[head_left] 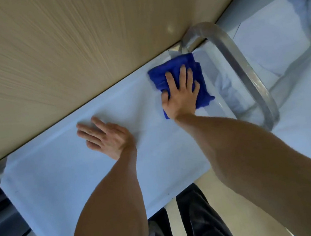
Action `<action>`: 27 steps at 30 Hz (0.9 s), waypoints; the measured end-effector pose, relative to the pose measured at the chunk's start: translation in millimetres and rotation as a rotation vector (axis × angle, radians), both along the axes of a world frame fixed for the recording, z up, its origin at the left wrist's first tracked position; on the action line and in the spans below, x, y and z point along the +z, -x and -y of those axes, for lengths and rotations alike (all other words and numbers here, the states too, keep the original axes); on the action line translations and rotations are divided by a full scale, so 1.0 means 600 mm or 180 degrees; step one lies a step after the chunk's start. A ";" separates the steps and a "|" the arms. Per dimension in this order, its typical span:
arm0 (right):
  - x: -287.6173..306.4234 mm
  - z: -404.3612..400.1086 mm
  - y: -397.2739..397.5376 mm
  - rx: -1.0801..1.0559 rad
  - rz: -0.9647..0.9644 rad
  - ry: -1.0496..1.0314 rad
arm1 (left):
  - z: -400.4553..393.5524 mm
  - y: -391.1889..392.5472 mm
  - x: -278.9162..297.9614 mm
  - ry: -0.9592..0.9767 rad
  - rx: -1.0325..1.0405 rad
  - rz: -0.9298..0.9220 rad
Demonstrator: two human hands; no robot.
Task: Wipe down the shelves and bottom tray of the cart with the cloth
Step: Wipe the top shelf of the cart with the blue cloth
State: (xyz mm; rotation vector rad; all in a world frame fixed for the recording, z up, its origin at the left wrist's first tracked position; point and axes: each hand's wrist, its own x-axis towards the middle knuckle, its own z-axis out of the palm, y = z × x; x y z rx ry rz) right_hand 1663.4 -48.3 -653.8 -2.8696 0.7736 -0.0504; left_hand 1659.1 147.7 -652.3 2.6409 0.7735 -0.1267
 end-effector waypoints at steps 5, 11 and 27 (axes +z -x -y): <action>0.002 0.002 -0.046 -0.0324 0.0350 -0.0063 | -0.003 0.003 0.001 0.0058 -0.0032 0.0012; 0.020 -0.015 0.191 -0.1855 -0.0298 -0.0171 | -0.002 0.006 0.014 0.0082 -0.0088 -0.0080; 0.015 -0.025 -0.122 -0.0638 -0.0119 -0.0035 | -0.009 -0.002 -0.001 0.0251 0.0032 0.0094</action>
